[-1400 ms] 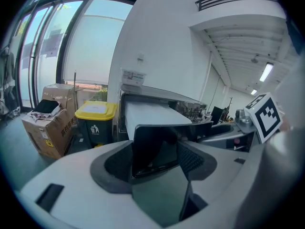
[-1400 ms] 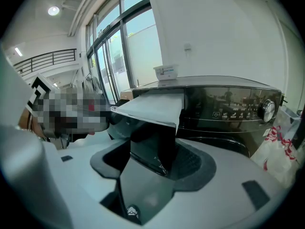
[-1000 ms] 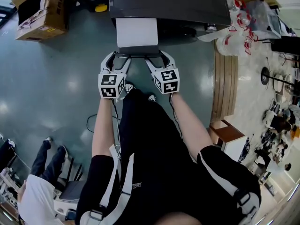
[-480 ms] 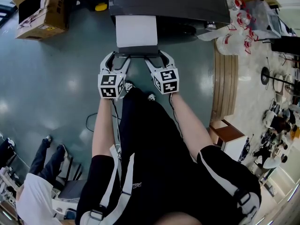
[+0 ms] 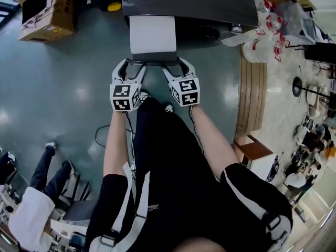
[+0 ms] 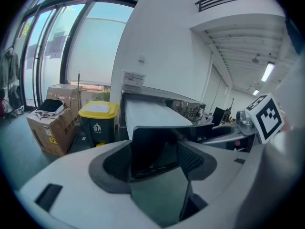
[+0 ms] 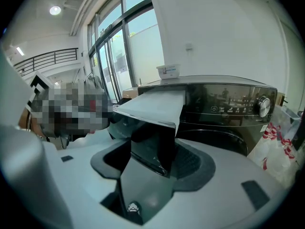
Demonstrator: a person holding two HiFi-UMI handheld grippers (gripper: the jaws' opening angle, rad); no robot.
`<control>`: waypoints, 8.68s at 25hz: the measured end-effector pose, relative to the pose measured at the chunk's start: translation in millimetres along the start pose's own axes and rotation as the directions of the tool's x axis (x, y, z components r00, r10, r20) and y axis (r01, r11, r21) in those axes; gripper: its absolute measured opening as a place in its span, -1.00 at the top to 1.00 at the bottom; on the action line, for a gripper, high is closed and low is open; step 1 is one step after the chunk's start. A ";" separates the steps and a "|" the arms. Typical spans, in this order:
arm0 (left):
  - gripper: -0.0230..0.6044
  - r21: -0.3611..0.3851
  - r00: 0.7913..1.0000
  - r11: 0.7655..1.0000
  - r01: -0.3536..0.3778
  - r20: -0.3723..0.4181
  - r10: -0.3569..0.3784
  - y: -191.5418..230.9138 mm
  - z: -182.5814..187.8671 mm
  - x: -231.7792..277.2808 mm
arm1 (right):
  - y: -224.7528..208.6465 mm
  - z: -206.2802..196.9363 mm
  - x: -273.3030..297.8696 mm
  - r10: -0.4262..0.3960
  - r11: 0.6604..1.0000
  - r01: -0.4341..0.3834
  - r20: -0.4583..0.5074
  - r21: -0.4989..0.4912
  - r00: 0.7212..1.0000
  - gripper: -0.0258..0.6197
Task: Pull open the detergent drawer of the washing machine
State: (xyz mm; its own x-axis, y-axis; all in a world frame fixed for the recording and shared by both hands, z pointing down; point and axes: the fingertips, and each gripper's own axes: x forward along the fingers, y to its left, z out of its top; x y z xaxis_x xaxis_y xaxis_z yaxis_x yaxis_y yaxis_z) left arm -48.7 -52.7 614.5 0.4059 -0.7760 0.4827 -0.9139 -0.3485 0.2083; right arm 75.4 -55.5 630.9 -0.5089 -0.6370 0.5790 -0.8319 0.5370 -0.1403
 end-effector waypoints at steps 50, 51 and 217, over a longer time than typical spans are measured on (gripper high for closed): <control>-0.01 0.007 1.000 1.000 -0.007 -0.011 0.007 -15.5 -31.5 -34.2 | 25.7 -35.1 -26.8 0.014 1.000 -0.014 -0.029 0.013 0.999 0.08; -0.01 0.006 1.000 1.000 -0.009 -0.009 0.009 -15.5 -31.5 -34.3 | 25.8 -35.0 -26.8 0.013 1.000 -0.012 -0.029 0.013 0.999 0.08; 0.86 0.087 0.829 0.983 -0.160 0.553 0.086 -146.3 378.9 -153.0 | -14.6 367.4 -245.5 0.115 0.964 0.042 0.556 -0.262 0.823 0.89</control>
State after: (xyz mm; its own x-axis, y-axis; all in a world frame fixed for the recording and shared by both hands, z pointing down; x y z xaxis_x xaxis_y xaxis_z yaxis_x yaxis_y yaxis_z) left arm 25.4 -82.1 187.8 0.2615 -0.9638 -0.0527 -0.9630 -0.2642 0.0532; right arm 131.1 -110.2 195.7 -0.6377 -0.7701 0.0143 -0.7655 0.6357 0.0991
